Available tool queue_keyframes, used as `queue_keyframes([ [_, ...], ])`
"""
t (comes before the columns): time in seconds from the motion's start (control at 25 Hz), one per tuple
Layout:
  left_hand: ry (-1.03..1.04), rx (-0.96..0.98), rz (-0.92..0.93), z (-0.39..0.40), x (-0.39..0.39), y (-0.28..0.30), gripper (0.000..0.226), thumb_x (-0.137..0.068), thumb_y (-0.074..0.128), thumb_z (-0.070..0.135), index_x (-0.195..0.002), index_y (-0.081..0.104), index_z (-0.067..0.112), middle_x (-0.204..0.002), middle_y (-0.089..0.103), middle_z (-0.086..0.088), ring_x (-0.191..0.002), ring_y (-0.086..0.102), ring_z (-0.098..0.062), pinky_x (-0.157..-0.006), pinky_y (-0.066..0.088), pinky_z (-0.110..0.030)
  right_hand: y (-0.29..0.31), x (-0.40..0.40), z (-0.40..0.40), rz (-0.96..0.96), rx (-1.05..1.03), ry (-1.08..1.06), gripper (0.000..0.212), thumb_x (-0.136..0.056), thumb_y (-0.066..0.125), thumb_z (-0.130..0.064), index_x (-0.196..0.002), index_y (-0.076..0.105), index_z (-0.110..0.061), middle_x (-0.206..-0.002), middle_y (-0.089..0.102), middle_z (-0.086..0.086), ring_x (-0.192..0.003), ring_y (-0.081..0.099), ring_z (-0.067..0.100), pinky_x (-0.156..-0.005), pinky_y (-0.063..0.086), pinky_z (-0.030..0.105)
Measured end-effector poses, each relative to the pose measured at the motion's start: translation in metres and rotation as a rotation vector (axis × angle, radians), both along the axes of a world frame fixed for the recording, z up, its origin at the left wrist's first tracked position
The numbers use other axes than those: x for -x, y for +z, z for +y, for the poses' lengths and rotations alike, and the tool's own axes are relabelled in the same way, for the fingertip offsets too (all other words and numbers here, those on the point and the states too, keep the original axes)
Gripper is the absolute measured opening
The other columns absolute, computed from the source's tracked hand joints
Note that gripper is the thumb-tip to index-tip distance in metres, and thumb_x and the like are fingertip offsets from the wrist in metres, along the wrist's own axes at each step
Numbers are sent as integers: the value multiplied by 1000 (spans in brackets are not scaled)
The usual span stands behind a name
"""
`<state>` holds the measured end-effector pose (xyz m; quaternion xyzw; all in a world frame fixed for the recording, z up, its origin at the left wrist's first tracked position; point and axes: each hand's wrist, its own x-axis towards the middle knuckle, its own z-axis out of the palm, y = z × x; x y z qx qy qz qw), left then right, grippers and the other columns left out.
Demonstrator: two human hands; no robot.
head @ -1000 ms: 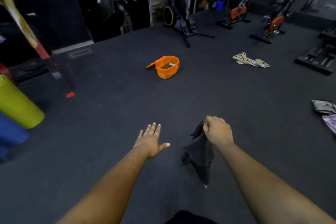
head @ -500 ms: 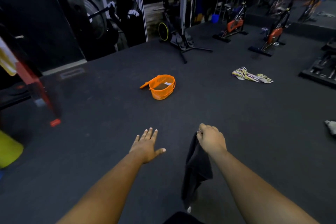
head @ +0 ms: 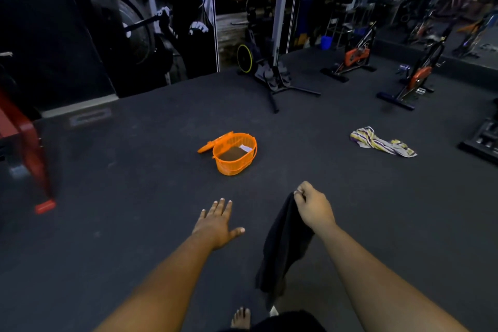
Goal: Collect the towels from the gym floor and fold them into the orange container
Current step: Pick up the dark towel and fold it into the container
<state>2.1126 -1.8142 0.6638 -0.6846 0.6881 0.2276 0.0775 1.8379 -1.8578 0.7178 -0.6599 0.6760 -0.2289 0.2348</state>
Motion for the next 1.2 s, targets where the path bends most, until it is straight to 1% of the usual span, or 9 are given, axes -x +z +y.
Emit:
queue_keyframes([
  [0.24, -2, -12, -20, -158, -3, 10, 100, -95, 39, 74, -162, -13, 23, -170, -17, -4, -157, -11, -22, -128, 2, -46, 9, 8, -152, 66, -13, 66, 22, -102, 47, -34, -82, 42, -25, -68, 58, 0, -61, 57, 20, -52, 40, 38],
  [0.4, 24, -5, -21, -252, 13, 7, 100, -94, 38, 76, -162, -12, 22, -170, -17, -4, -157, -11, -22, -128, 2, -46, -6, 13, -261, 5, -31, 138, 24, -102, 49, -34, -81, 41, -26, -67, 56, 2, -61, 56, 21, -55, 42, 42],
  [0.6, 140, 20, 10, -352, 35, 1, 101, -94, 38, 76, -162, -13, 22, -169, -18, -3, -157, -11, -21, -128, 2, -46, -14, 17, -390, -262, -30, 265, 18, -100, 55, -24, -83, 52, -20, -81, 60, 3, -78, 57, 16, -65, 40, 35],
  [0.84, 285, 113, 182, -449, 59, 17, 95, -97, 45, 67, -163, -8, 25, -171, -12, -2, -158, -4, -20, -127, 7, -44, 4, 7, -524, -574, -135, 427, 27, -101, 50, -13, -75, 49, -21, -71, 50, -11, -65, 45, 3, -66, 38, 29],
  [0.92, 322, 148, 231, -479, 57, 23, 91, -99, 49, 60, -163, -6, 27, -171, -8, -2, -158, 5, -23, -127, 13, -44, 10, -8, -559, -539, -156, 521, 24, -101, 50, -11, -79, 56, -18, -76, 57, -8, -68, 50, 1, -68, 40, 25],
  [1.0, 362, 159, 317, -514, 48, 25, 91, -100, 56, 52, -163, -5, 30, -172, -3, -1, -155, 20, -27, -123, 27, -45, 15, -27, -596, -459, -146, 670, 19, -102, 50, -9, -86, 61, -10, -85, 63, 5, -76, 55, 3, -73, 43, 24],
  [1.08, 369, 176, 416, -551, 39, 24, 94, -98, 64, 44, -163, -2, 32, -171, 11, -1, -149, 33, -27, -118, 35, -42, 17, -44, -629, -342, -105, 844, 17, -102, 51, -12, -90, 63, -10, -91, 66, 7, -84, 61, 8, -78, 45, 24],
  [1.16, 340, 158, 508, -589, 31, 22, 91, -93, 71, 40, -162, 10, 38, -163, 31, 0, -142, 43, -27, -114, 41, -40, 14, -55, -657, -276, -66, 907, 15, -103, 52, -15, -94, 64, -14, -94, 68, 2, -90, 63, 12, -81, 46, 25],
  [1.2, 335, 150, 552, -603, 28, 19, 82, -91, 74, 40, -157, 25, 42, -157, 42, 3, -136, 50, -24, -111, 44, -40, 14, -59, -668, -265, -44, 903, 13, -103, 53, -16, -96, 64, -16, -95, 68, -2, -92, 63, 11, -82, 47, 24],
])
